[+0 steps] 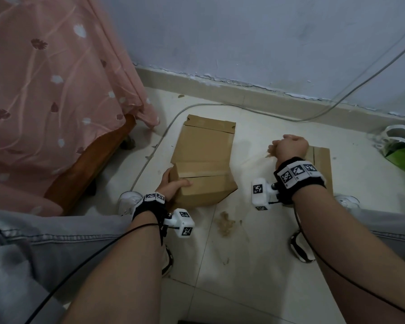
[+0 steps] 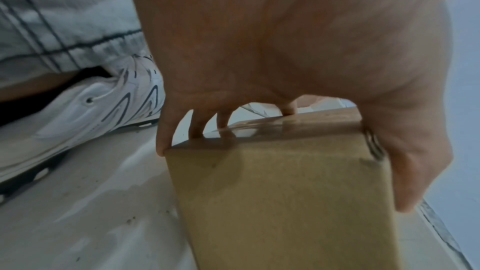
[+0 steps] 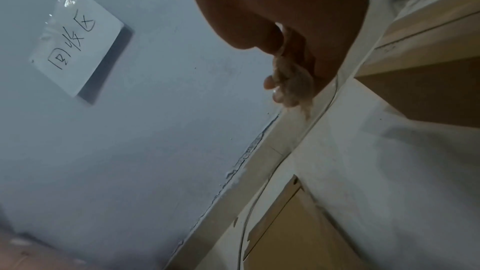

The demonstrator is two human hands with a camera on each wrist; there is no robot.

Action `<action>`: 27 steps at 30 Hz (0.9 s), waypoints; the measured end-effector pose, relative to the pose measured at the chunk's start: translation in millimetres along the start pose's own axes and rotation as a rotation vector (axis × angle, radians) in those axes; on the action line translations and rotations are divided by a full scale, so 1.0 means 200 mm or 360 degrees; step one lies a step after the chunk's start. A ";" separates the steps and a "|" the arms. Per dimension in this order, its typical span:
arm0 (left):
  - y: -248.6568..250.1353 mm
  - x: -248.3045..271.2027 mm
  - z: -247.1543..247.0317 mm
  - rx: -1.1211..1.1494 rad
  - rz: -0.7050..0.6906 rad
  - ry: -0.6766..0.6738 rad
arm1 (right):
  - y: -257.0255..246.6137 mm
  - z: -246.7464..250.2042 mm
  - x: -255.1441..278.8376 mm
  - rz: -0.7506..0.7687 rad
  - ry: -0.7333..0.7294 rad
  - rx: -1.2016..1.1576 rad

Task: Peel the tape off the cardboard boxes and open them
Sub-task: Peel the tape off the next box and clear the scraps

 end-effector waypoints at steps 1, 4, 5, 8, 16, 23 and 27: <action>-0.01 0.00 0.01 -0.0005 0.0005 0.0007 | -0.01 0.01 -0.02 0.0018 -0.0004 -0.0004; -0.02 -0.01 0.03 -0.0059 0.0012 0.0072 | -0.03 -0.02 0.00 -0.0036 -0.0169 0.0002; -0.02 -0.01 0.04 -0.0120 0.0009 0.0133 | -0.02 -0.04 0.02 -0.0064 -0.0269 0.0021; -0.02 -0.02 0.09 -0.0332 -0.0028 0.0369 | -0.01 -0.11 0.12 -0.0098 -0.0565 0.0133; 0.17 0.01 -0.04 -0.1588 -0.0033 0.0411 | 0.04 -0.24 0.26 -0.0185 -0.0910 -0.0158; 0.09 -0.07 -0.27 -0.2002 -0.0374 0.0129 | 0.08 -0.24 0.24 0.0025 -0.0897 0.0279; 0.10 -0.08 -0.29 -0.1902 -0.0416 0.0193 | 0.14 -0.29 0.24 0.0290 -0.0999 0.0907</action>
Point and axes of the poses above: each hand's wrist, its own x-axis away from the middle knuckle, its own z-axis out of the back of the hand, y = z × x, the point moved 4 cm from there along -x, towards the middle knuckle, and after that the axes turned 3 degrees about x, right-handed, at the moved point
